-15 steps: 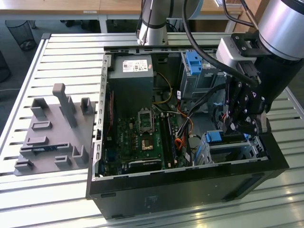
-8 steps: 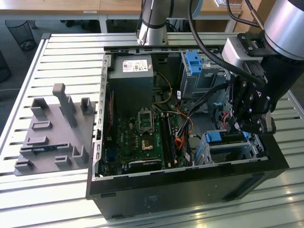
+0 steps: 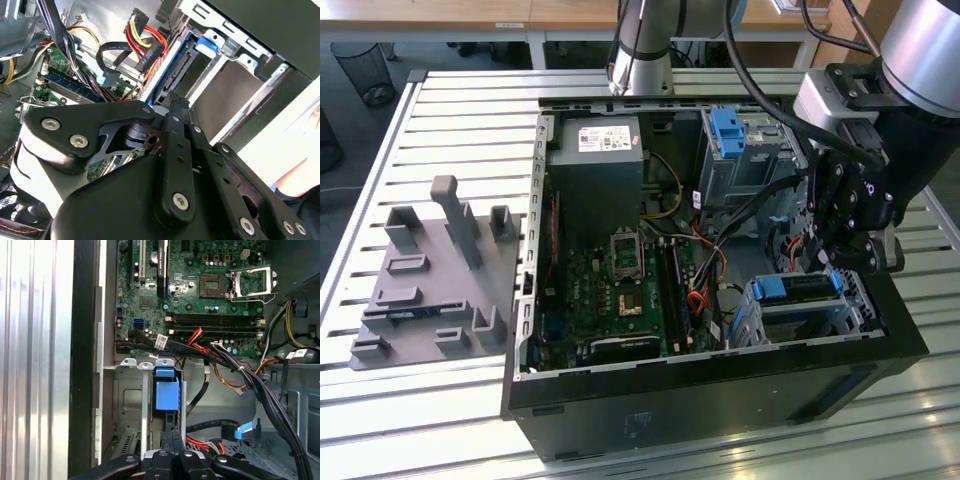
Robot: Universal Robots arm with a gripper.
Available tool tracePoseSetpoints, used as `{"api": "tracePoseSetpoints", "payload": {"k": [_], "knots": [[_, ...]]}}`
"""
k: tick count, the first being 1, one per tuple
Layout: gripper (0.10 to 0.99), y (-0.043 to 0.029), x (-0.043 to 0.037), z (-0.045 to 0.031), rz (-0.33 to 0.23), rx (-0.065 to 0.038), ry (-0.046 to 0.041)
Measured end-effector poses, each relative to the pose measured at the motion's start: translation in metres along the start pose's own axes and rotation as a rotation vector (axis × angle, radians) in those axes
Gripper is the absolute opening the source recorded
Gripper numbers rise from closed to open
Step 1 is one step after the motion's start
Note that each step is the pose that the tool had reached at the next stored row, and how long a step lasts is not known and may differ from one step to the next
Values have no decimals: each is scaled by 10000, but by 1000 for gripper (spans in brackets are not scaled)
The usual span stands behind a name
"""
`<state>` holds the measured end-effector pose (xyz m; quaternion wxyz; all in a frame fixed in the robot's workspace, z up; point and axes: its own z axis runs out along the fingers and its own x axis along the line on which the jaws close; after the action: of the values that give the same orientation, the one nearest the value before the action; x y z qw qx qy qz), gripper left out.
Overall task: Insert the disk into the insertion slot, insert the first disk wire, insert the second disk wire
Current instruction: 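Insert the first disk wire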
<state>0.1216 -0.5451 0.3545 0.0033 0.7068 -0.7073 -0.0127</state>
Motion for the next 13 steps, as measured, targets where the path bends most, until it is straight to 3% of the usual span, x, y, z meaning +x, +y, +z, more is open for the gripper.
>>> {"api": "tracePoseSetpoints", "payload": {"k": [4,8,13], "knots": [[106,-1,-60,2,-1,0,0],[106,-1,-72,-3,5,-1,-10],[106,0,-76,-71,36,0,-13]]}}
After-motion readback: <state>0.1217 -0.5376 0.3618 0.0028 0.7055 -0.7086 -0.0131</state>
